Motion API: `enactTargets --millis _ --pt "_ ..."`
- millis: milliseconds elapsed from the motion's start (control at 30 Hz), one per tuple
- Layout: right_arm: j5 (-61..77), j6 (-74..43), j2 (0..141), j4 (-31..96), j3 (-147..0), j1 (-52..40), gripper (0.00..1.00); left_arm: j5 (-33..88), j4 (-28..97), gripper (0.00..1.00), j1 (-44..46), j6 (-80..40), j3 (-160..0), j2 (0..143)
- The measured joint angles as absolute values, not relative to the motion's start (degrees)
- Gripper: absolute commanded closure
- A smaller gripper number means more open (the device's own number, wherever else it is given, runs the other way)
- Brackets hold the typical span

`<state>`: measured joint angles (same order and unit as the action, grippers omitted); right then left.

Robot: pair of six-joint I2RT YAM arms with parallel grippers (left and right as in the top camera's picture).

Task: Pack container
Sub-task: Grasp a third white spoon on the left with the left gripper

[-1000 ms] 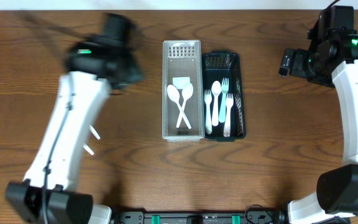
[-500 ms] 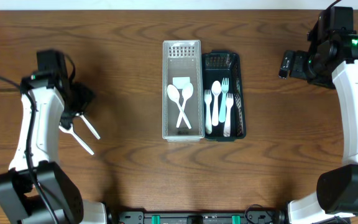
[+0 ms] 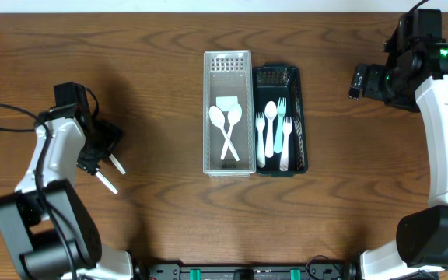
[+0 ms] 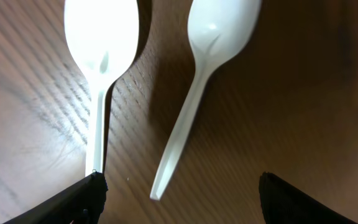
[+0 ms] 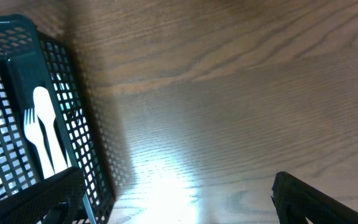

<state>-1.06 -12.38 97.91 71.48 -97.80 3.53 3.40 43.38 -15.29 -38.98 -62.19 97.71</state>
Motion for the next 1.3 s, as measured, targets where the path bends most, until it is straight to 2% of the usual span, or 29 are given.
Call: enactTargets --millis 333,867,967,1000,1067,1300 --pt "-1.1 -12.4 97.9 71.5 -97.8 3.5 0.01 3.9 40.0 0.20 -15.3 -38.7 -62.2 104.6" --pt "-1.1 -12.4 97.9 72.7 -97.8 3.5 0.01 3.8 37.0 0.20 -15.2 -38.2 -62.7 106.6" --pt "-1.1 -12.4 97.9 72.7 -97.8 3.5 0.01 3.4 37.4 0.29 -15.2 -37.4 -63.3 107.2" --pt "-1.1 -12.4 97.9 72.7 -97.8 3.5 0.01 3.1 37.6 0.43 -15.2 -37.3 -63.5 107.3" --pt "-1.1 -12.4 97.9 72.8 -97.8 3.5 0.01 2.6 37.5 0.60 -15.2 -37.0 -63.6 107.5" --pt "-1.1 -12.4 97.9 72.9 -97.8 3.5 0.01 2.4 36.9 0.71 -15.3 -35.9 -63.6 107.5"
